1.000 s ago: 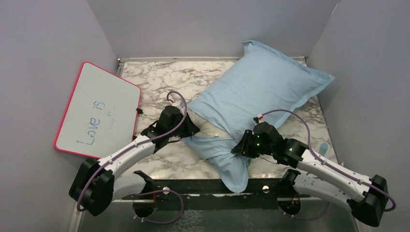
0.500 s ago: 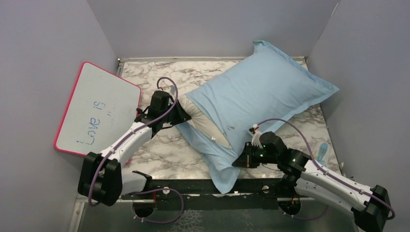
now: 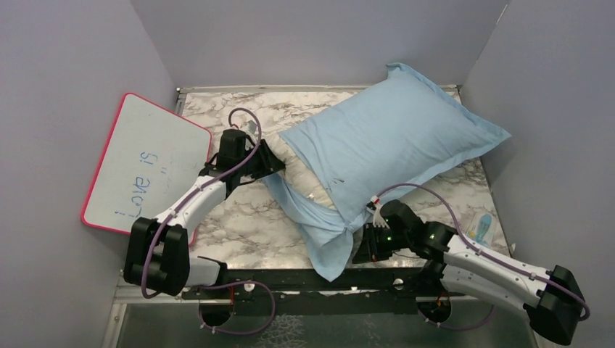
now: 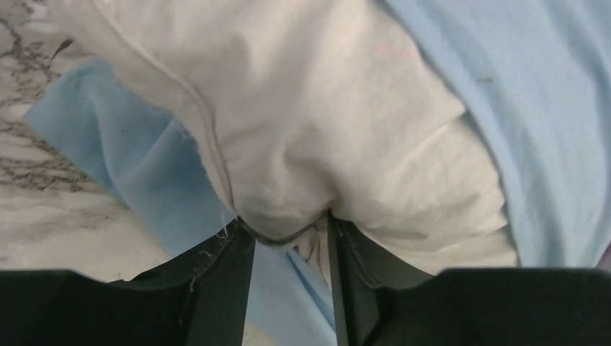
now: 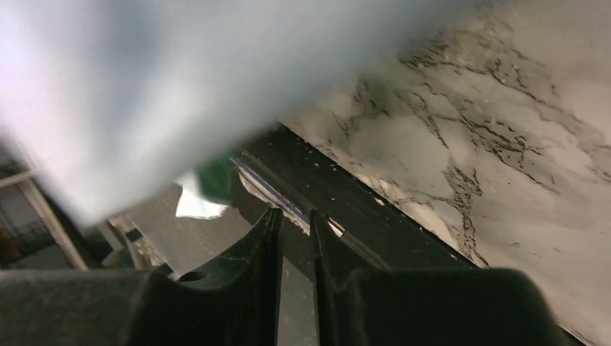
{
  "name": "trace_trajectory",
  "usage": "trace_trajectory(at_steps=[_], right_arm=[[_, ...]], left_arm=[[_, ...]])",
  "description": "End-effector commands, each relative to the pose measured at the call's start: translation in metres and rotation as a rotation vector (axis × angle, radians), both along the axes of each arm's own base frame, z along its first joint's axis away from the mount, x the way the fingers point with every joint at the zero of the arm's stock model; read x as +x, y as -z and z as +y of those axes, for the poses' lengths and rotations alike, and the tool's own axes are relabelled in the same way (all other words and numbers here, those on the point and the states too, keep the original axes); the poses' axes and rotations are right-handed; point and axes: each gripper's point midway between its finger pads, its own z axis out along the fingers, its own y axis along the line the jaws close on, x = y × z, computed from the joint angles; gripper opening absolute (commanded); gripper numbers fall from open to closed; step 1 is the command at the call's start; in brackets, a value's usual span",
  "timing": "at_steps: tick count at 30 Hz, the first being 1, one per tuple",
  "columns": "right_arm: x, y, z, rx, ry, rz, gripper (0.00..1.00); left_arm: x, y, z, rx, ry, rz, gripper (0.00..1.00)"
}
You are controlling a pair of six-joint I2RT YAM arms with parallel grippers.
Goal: Remove the pillowcase from the pillow
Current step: Remove the pillow from the pillowcase.
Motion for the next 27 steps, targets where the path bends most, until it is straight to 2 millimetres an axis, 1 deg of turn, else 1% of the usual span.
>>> trace_trajectory(at_steps=[1,2,4,5,6,7,9,11,12,15,16,17,19,20,21,24,26,27], right_arm=[[0.01,-0.06,0.014,0.073,-0.143,-0.17,0.3],[0.014,-0.077,0.018,0.097,-0.168,-0.219,0.34],[0.024,-0.107,0.024,0.124,-0.182,-0.314,0.45],[0.033,-0.118,0.023,0.111,-0.167,-0.362,0.49],[0.044,-0.128,0.021,0.085,-0.134,-0.41,0.54],[0.058,-0.134,0.017,0.037,-0.09,-0.451,0.57],[0.079,-0.145,0.015,-0.022,-0.043,-0.529,0.59],[0.098,-0.149,0.017,-0.064,-0.002,-0.575,0.63],[0.108,-0.147,0.019,-0.094,0.02,-0.583,0.64],[0.13,-0.135,0.032,-0.156,0.036,-0.577,0.65],[0.135,-0.129,0.039,-0.169,0.026,-0.564,0.65],[0.138,-0.122,0.045,-0.187,0.011,-0.546,0.65],[0.147,-0.109,0.053,-0.234,0.006,-0.509,0.63],[0.15,-0.105,0.056,-0.248,0.004,-0.496,0.6],[0.153,-0.099,0.059,-0.258,0.002,-0.488,0.56],[0.16,-0.087,0.058,-0.288,0.058,-0.466,0.39],[0.159,-0.089,0.059,-0.271,0.064,-0.474,0.27],[0.157,-0.093,0.061,-0.244,0.053,-0.481,0.2]], left_arm=[[-0.014,0.008,0.02,0.03,-0.053,-0.071,0.52],[-0.023,0.014,0.026,0.05,-0.07,-0.06,0.59],[-0.04,0.022,0.037,0.077,-0.1,-0.046,0.73],[-0.048,0.024,0.041,0.083,-0.114,-0.04,0.76],[-0.056,0.023,0.043,0.077,-0.121,-0.04,0.76],[-0.064,0.021,0.043,0.052,-0.125,-0.034,0.77],[-0.08,0.012,0.036,-0.031,-0.119,-0.043,0.77],[-0.097,0.0,0.024,-0.12,-0.086,-0.067,0.79],[-0.105,-0.01,0.017,-0.164,-0.063,-0.088,0.79],[-0.128,-0.024,-0.004,-0.242,0.004,-0.105,0.79],[-0.134,-0.028,-0.011,-0.258,0.024,-0.114,0.79],[-0.14,-0.028,-0.016,-0.264,0.035,-0.11,0.79],[-0.147,-0.025,-0.026,-0.268,0.057,-0.096,0.79],[-0.15,-0.021,-0.031,-0.266,0.07,-0.082,0.78],[-0.153,-0.018,-0.037,-0.263,0.092,-0.07,0.77],[-0.161,-0.017,-0.055,-0.271,0.161,-0.065,0.74],[-0.164,-0.013,-0.063,-0.26,0.175,-0.064,0.7],[-0.165,-0.009,-0.067,-0.25,0.179,-0.059,0.66]])
